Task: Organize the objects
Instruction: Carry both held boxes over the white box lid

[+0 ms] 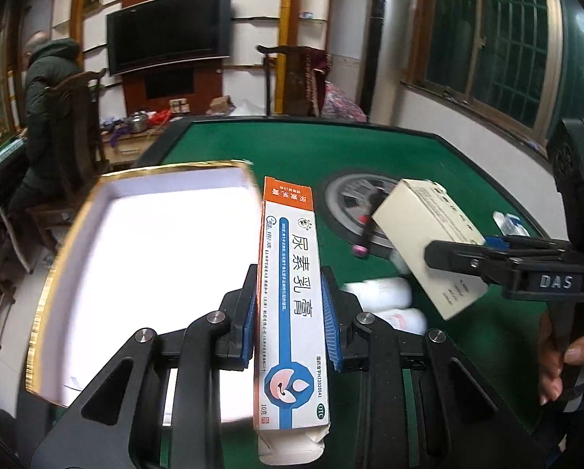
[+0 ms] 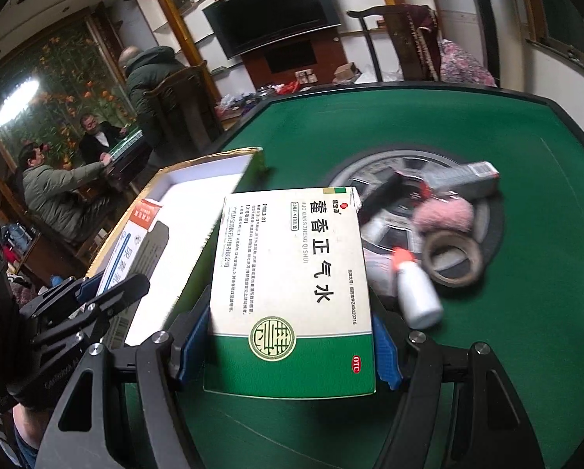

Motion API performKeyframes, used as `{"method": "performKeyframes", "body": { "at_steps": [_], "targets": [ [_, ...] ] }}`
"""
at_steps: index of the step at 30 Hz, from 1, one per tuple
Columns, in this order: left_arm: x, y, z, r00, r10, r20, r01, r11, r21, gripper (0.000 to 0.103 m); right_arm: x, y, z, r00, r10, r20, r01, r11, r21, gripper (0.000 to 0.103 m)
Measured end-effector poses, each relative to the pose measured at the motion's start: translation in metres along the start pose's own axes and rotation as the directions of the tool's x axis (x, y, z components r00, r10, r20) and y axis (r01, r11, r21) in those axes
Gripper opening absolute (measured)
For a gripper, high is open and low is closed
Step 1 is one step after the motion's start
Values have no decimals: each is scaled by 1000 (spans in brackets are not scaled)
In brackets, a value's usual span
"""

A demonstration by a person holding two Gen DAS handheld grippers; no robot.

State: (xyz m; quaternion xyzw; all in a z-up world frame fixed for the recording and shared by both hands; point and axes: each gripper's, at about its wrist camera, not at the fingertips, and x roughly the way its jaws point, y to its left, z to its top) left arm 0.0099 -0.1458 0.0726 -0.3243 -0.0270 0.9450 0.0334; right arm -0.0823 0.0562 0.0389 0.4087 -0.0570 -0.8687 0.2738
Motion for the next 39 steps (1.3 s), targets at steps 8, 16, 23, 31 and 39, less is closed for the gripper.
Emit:
{"method": "performKeyframes", "body": {
  "at_steps": [8, 16, 23, 31, 39],
  "targets": [
    [2, 67, 13, 998, 46, -39, -49, 996, -73, 28, 29, 64, 34, 998, 52, -46, -56, 994, -92, 70],
    [36, 124, 35, 986, 60, -155, -80, 989, -126, 28, 91, 105, 86, 988, 48, -147, -62, 994, -88, 70],
    [87, 147, 61, 965, 47, -256, -87, 985, -148, 28, 153, 113, 112, 970, 35, -241, -39, 999, -10, 70],
    [126, 179, 81, 956, 12, -292, -82, 970, -229, 28, 194, 112, 122, 958, 43, -285, -25, 997, 66, 70],
    [146, 192, 82, 952, 3, -306, -85, 963, -255, 28, 217, 106, 132, 955, 34, -294, -7, 996, 90, 70]
  ]
}}
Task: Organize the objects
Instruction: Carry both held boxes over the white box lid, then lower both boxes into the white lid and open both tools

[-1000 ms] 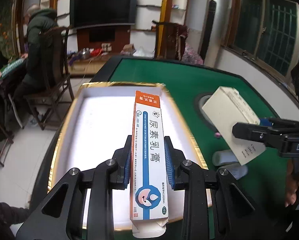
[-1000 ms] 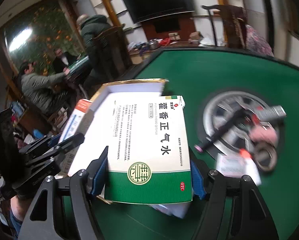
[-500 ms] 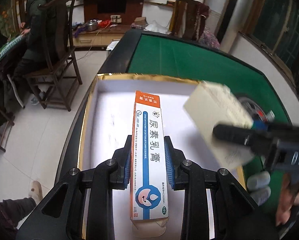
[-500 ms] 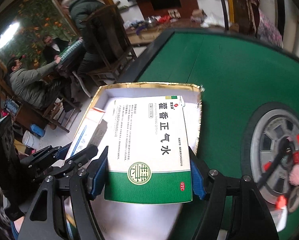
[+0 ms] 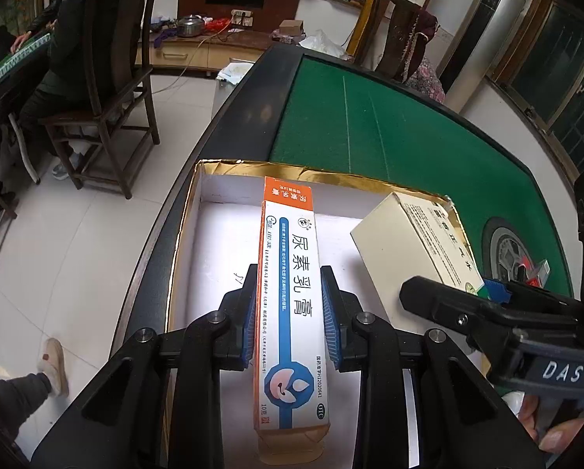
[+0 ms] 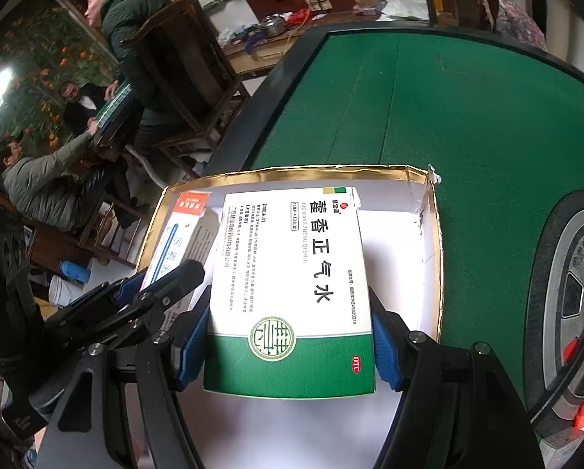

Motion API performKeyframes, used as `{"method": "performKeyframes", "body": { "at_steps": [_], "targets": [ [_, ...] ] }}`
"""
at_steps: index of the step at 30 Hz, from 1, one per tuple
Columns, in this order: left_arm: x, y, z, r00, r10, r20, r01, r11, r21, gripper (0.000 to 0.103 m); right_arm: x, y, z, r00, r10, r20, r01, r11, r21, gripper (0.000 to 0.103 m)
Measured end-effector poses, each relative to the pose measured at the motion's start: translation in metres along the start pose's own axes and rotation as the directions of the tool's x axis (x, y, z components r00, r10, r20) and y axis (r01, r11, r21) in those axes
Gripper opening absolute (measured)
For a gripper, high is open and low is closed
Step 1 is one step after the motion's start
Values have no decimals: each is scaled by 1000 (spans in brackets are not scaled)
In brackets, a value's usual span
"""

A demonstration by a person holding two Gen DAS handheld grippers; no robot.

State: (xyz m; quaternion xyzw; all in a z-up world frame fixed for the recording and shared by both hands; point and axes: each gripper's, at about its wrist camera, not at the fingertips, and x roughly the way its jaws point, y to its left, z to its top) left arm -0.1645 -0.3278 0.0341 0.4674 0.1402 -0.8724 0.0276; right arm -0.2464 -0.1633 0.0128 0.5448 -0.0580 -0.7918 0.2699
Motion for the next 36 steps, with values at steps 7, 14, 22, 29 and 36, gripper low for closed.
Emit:
{"method": "performKeyframes", "body": {
  "at_steps": [7, 14, 22, 29, 36],
  "targets": [
    [9, 11, 3, 1000, 13, -4, -13, 1000, 8, 28, 13, -6, 2, 1000, 7, -1, -7, 999, 36, 70],
    [10, 14, 4, 1000, 10, 5, -10, 1000, 8, 28, 19, 1, 4, 1000, 3, 4, -3, 999, 35, 70],
    [8, 15, 3, 1000, -3, 6, 3, 1000, 10, 28, 26, 11, 6, 1000, -4, 2, 4, 1000, 27, 70],
    [7, 15, 4, 1000, -14, 2, 14, 1000, 7, 28, 29, 15, 6, 1000, -15, 0, 15, 1000, 20, 71],
    [4, 22, 5, 999, -42, 0, 42, 999, -14, 28, 31, 17, 7, 1000, -15, -7, 15, 1000, 18, 73]
  ]
}}
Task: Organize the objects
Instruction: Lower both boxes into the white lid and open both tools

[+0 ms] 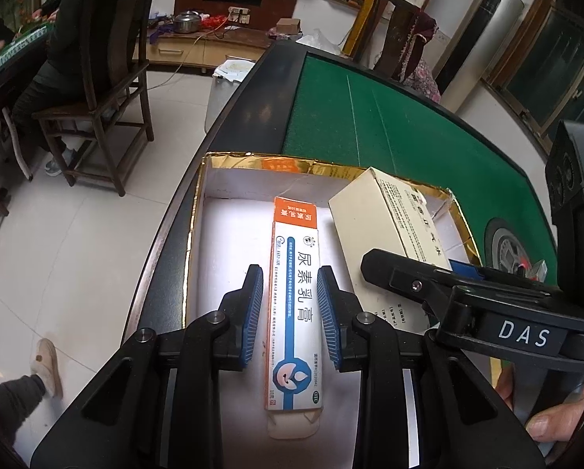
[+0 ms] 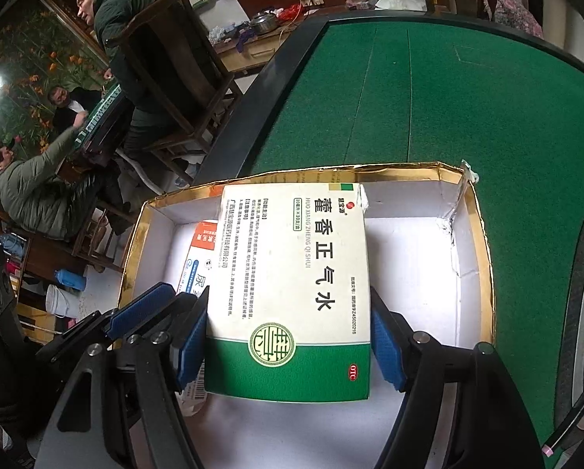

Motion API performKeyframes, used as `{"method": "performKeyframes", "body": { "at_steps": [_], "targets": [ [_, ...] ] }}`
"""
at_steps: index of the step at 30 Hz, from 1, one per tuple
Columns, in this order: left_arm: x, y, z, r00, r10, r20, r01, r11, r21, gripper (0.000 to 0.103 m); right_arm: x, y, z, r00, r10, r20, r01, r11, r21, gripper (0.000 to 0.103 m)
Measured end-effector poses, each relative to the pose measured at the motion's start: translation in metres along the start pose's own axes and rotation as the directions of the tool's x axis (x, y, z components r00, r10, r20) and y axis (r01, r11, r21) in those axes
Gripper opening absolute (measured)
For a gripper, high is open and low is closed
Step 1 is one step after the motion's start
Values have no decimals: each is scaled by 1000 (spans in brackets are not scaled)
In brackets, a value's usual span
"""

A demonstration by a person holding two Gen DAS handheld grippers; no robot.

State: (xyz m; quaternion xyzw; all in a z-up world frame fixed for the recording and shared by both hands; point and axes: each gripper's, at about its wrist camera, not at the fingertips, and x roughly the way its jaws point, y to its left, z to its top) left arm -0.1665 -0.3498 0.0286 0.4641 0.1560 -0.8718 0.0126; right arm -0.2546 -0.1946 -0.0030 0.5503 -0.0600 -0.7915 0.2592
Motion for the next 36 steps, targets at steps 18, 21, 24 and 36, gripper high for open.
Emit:
{"method": "performKeyframes", "body": {
  "at_steps": [18, 21, 24, 36],
  "targets": [
    [-36, 1, -15, 998, -55, 42, 56, 998, -21, 28, -23, 18, -9, 999, -15, 31, 18, 995, -94, 80],
    [-42, 1, -18, 997, -67, 49, 69, 997, -25, 28, -29, 18, -12, 1000, 0, 31, 3, 996, -89, 80],
    [-47, -2, -21, 996, -71, 54, 72, 997, -22, 28, -36, 20, -18, 999, 12, 31, -9, 996, -90, 80],
    [-71, -9, -39, 995, -61, 74, 64, 997, -41, 28, -77, 8, -33, 990, 138, 43, -136, 990, -42, 80]
  ]
}}
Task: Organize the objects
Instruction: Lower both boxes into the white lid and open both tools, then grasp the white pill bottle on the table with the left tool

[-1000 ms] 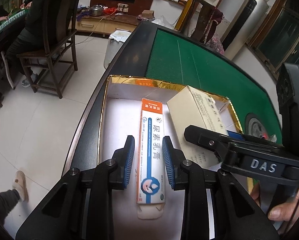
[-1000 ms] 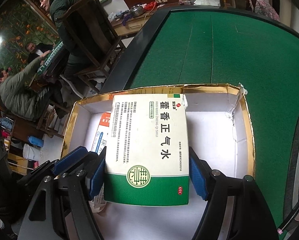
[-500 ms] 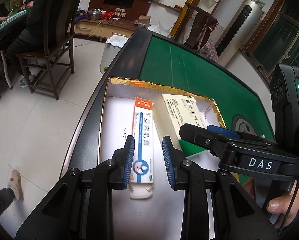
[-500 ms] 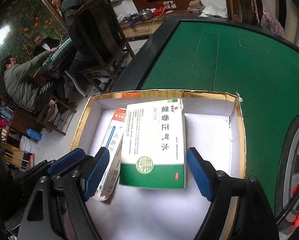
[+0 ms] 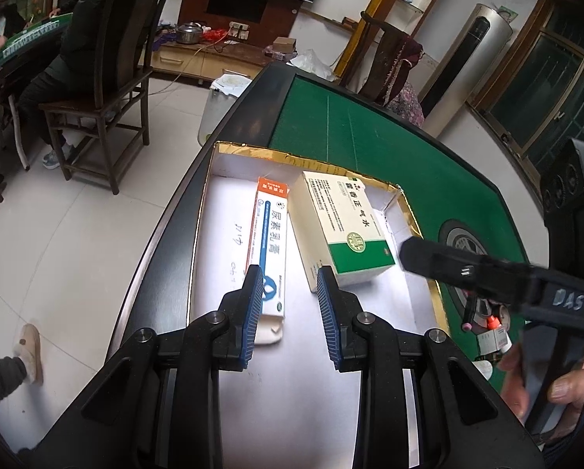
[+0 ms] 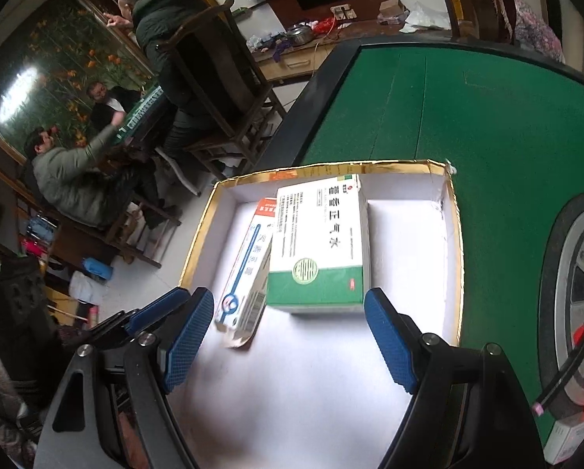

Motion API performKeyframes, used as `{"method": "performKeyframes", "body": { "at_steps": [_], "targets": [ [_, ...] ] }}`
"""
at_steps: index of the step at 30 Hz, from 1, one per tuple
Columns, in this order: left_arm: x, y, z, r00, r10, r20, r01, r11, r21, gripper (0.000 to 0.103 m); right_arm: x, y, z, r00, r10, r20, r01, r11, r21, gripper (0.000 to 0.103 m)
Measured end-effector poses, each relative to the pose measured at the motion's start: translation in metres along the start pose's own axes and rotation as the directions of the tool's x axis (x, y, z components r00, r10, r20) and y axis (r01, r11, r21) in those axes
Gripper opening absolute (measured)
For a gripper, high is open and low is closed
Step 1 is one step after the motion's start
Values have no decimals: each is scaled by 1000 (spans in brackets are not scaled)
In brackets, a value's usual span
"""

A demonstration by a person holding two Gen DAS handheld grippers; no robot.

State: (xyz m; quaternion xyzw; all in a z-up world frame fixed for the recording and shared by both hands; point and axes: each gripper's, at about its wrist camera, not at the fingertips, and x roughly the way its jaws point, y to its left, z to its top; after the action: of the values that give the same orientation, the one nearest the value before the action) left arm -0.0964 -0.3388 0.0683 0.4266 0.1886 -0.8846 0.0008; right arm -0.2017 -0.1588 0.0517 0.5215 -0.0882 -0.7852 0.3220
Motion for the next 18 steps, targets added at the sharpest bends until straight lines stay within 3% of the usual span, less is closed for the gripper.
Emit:
{"method": "performKeyframes", "body": {
  "at_steps": [9, 14, 18],
  "targets": [
    [-22, -34, -29, 999, -44, 18, 43, 998, 42, 28, -50, -20, -46, 994, 102, 28, -101, 994, -28, 80],
    [-31, -62, -55, 996, -94, 9, 92, 992, 90, 28, -99, -42, -94, 985, 144, 92, -131, 983, -132, 80],
    [-37, -95, -77, 989, -149, -10, 149, 977, 155, 28, -151, -71, -129, 972, 134, 193, -90, 971, -222, 80]
  ]
}}
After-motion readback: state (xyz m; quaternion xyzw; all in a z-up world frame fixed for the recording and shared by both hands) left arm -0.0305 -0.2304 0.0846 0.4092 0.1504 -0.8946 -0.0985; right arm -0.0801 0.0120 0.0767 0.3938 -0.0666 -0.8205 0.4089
